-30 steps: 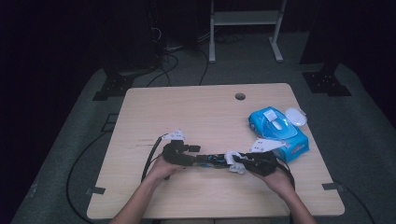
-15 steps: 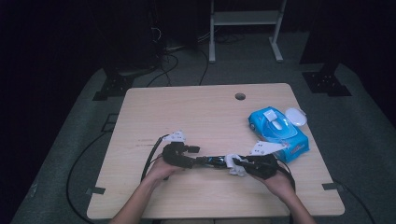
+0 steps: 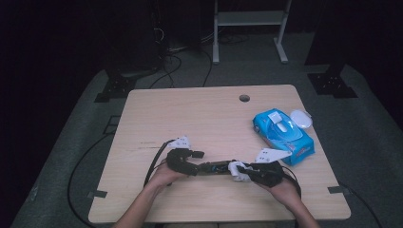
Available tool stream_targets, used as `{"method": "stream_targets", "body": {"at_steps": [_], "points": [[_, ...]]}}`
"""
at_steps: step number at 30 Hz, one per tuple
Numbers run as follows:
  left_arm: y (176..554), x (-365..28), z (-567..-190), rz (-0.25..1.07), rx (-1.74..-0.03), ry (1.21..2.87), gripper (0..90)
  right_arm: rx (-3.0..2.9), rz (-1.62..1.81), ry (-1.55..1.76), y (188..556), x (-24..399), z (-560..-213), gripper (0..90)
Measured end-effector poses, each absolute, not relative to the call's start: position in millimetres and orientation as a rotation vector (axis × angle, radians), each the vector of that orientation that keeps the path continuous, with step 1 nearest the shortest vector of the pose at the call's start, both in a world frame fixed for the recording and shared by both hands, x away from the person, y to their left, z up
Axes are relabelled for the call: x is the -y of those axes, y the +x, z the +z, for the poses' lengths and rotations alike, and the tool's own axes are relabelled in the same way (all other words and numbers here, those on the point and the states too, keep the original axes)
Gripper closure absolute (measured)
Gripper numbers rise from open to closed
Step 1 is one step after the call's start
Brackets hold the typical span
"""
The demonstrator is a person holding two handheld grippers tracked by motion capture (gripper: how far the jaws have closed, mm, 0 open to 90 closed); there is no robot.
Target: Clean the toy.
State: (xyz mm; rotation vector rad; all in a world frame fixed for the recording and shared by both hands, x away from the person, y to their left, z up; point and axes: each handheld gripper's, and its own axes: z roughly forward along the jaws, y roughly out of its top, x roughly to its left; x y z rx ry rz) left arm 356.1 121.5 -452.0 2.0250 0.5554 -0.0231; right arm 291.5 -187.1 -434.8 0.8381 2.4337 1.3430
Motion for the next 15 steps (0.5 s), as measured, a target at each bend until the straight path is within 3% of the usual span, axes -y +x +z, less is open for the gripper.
{"method": "stream_targets", "body": {"at_steps": [8, 15], "points": [[349, -120, -454, 0.04, -0.523, 2.079, 28.2, -2.527, 1.248, 0.822, 286, 181, -454, 83.9], [347, -118, -455, 0.019, -0.49, 2.08, 27.7, -2.447, 1.347, 0.824, 303, 171, -430, 83.7]]}}
